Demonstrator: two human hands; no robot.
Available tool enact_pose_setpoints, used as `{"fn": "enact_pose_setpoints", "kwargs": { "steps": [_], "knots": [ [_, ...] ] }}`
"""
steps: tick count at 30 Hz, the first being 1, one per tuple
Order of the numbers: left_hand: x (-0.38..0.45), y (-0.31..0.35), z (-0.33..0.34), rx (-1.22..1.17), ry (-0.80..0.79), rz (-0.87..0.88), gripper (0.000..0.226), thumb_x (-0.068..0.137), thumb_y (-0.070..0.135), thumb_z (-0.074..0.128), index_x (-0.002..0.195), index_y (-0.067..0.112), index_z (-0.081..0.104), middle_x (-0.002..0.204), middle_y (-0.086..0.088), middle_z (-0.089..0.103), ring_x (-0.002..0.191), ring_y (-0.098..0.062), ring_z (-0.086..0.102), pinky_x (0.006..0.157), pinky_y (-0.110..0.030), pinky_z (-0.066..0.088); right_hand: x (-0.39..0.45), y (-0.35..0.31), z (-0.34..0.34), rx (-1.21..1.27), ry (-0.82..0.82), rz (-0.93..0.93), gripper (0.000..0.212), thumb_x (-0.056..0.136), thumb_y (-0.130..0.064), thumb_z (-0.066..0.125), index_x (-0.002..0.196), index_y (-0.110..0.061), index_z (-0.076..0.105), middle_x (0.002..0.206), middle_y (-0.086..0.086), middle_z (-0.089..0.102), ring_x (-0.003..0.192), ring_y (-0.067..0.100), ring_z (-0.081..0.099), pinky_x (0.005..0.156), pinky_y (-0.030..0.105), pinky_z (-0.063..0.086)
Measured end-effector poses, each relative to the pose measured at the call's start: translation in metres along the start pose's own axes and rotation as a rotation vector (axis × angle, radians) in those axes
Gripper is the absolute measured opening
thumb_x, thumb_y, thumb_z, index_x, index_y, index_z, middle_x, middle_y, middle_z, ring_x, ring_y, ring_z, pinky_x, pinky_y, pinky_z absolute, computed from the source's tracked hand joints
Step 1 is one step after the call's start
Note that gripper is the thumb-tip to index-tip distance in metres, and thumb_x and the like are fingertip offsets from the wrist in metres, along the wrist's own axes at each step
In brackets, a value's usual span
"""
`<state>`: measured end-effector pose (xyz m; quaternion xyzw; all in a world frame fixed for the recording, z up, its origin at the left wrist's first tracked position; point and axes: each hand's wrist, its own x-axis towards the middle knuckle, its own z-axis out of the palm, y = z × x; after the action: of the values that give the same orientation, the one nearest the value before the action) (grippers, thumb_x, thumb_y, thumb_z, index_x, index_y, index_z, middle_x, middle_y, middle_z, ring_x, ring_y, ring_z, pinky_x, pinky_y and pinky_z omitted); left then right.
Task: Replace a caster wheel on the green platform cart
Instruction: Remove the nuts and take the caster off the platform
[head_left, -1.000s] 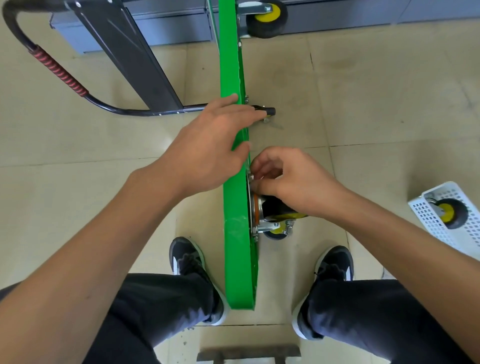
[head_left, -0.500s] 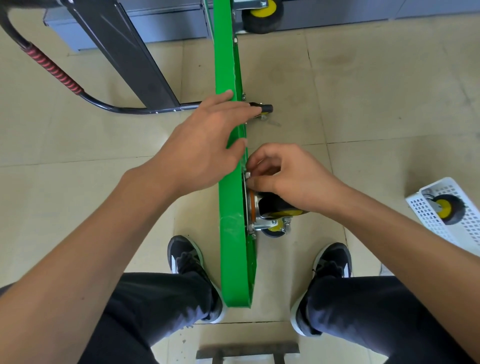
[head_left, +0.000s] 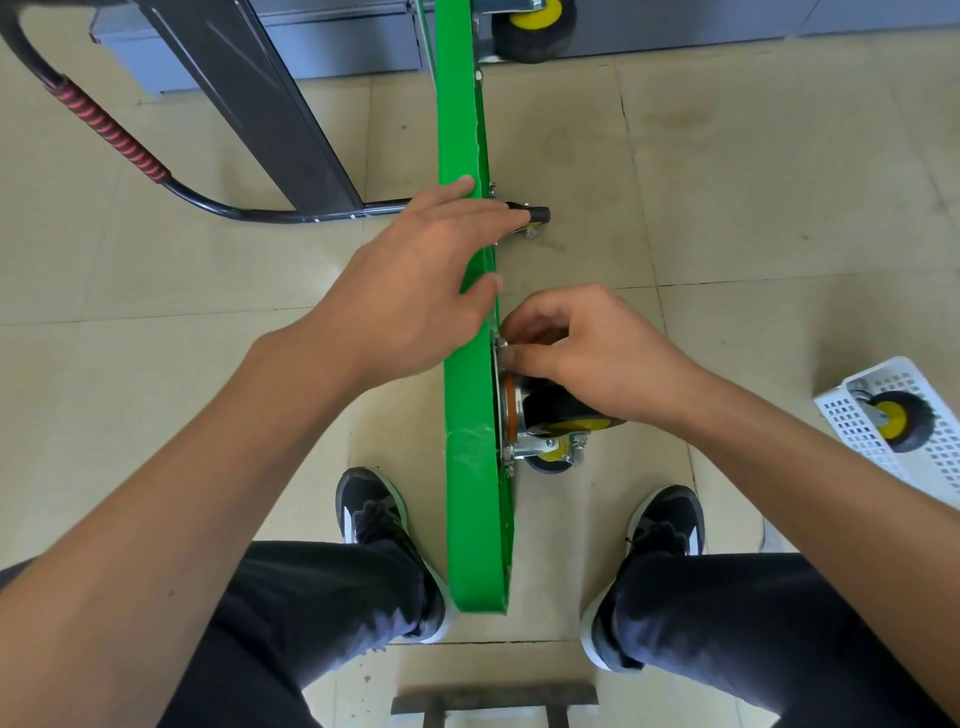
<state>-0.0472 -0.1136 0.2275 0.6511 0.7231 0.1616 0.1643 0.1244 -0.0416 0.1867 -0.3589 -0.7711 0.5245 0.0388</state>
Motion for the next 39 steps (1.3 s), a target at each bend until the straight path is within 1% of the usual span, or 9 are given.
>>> {"fn": "enact_pose_setpoints", "kwargs": {
  "steps": [5, 8, 10, 15, 18, 20, 32, 36, 39],
  "knots": [
    [0.000, -0.001, 0.001, -0.013, 0.007, 0.000, 0.055, 0.095, 0.019, 0.061, 0.148, 0.026, 0.046, 0.151, 0.008, 0.047, 0.150, -0.015, 0.022, 0.119, -0.047, 0.029, 0.000, -0.001, 0.006, -0.002, 0.018, 0.029, 0.018, 0.096, -0.036, 0.063, 0.101, -0.021, 0.072, 0.087, -0.003, 0.074, 0.083, 0.015, 0.070, 0.082, 0.038, 0.056],
    [0.000, -0.001, 0.000, -0.008, 0.006, -0.003, 0.055, 0.096, 0.020, 0.060, 0.148, 0.026, 0.046, 0.152, 0.009, 0.046, 0.150, -0.014, 0.022, 0.119, -0.048, 0.029, -0.002, -0.001, 0.007, -0.094, -0.026, 0.046, 0.038, 0.099, -0.042, 0.055, 0.086, -0.012, 0.073, 0.078, 0.012, 0.070, 0.068, 0.020, 0.063, 0.063, 0.031, 0.046],
    [0.000, -0.001, 0.000, -0.007, 0.003, -0.006, 0.055, 0.096, 0.020, 0.060, 0.148, 0.026, 0.045, 0.152, 0.009, 0.045, 0.150, -0.014, 0.021, 0.119, -0.048, 0.029, -0.003, -0.002, 0.006, -0.085, -0.038, 0.050, 0.042, 0.100, -0.042, 0.055, 0.082, -0.009, 0.072, 0.078, 0.016, 0.068, 0.063, 0.020, 0.058, 0.058, 0.030, 0.039],
    [0.000, -0.001, 0.000, -0.005, 0.003, 0.001, 0.054, 0.096, 0.020, 0.060, 0.148, 0.026, 0.046, 0.152, 0.009, 0.046, 0.150, -0.015, 0.022, 0.118, -0.050, 0.030, -0.003, -0.001, 0.005, -0.022, -0.028, 0.028, 0.022, 0.097, -0.034, 0.063, 0.090, -0.018, 0.076, 0.083, 0.002, 0.074, 0.081, 0.020, 0.069, 0.080, 0.041, 0.055],
    [0.000, -0.001, 0.000, -0.002, 0.001, 0.001, 0.055, 0.096, 0.020, 0.060, 0.148, 0.025, 0.045, 0.152, 0.008, 0.046, 0.150, -0.015, 0.022, 0.118, -0.050, 0.030, -0.001, 0.001, 0.004, 0.030, -0.016, 0.024, 0.007, 0.091, -0.024, 0.073, 0.096, -0.020, 0.075, 0.087, -0.003, 0.076, 0.083, 0.014, 0.071, 0.087, 0.042, 0.056],
    [0.000, 0.000, 0.000, 0.001, 0.002, 0.001, 0.055, 0.096, 0.020, 0.060, 0.148, 0.026, 0.045, 0.152, 0.008, 0.046, 0.150, -0.015, 0.022, 0.118, -0.049, 0.029, -0.001, 0.002, 0.003, 0.106, -0.014, 0.042, 0.011, 0.088, -0.019, 0.076, 0.098, -0.021, 0.073, 0.087, -0.004, 0.077, 0.083, 0.011, 0.073, 0.090, 0.040, 0.056],
    [0.000, -0.002, 0.001, 0.005, 0.009, 0.007, 0.055, 0.096, 0.020, 0.060, 0.148, 0.025, 0.045, 0.152, 0.008, 0.046, 0.150, -0.015, 0.022, 0.118, -0.050, 0.029, -0.001, 0.005, -0.001, 0.086, 0.022, -0.033, 0.019, 0.082, -0.006, 0.079, 0.090, -0.022, 0.072, 0.082, -0.007, 0.072, 0.077, 0.004, 0.067, 0.077, 0.023, 0.055],
    [0.001, -0.002, 0.001, 0.019, 0.002, 0.013, 0.055, 0.096, 0.020, 0.059, 0.149, 0.025, 0.044, 0.152, 0.007, 0.045, 0.150, -0.016, 0.022, 0.119, -0.050, 0.029, 0.000, 0.008, -0.004, 0.024, 0.084, -0.005, 0.013, 0.086, -0.014, 0.076, 0.096, -0.021, 0.073, 0.086, -0.006, 0.072, 0.081, 0.006, 0.067, 0.076, 0.021, 0.053],
    [0.002, 0.003, -0.002, 0.056, -0.003, 0.022, 0.059, 0.095, 0.019, 0.060, 0.150, 0.025, 0.042, 0.154, 0.005, 0.044, 0.150, -0.019, 0.024, 0.121, -0.043, 0.025, 0.000, 0.007, -0.009, -0.009, 0.131, 0.006, 0.011, 0.087, -0.017, 0.075, 0.097, -0.022, 0.073, 0.089, -0.006, 0.073, 0.086, 0.007, 0.069, 0.080, 0.022, 0.052]
  ]
}}
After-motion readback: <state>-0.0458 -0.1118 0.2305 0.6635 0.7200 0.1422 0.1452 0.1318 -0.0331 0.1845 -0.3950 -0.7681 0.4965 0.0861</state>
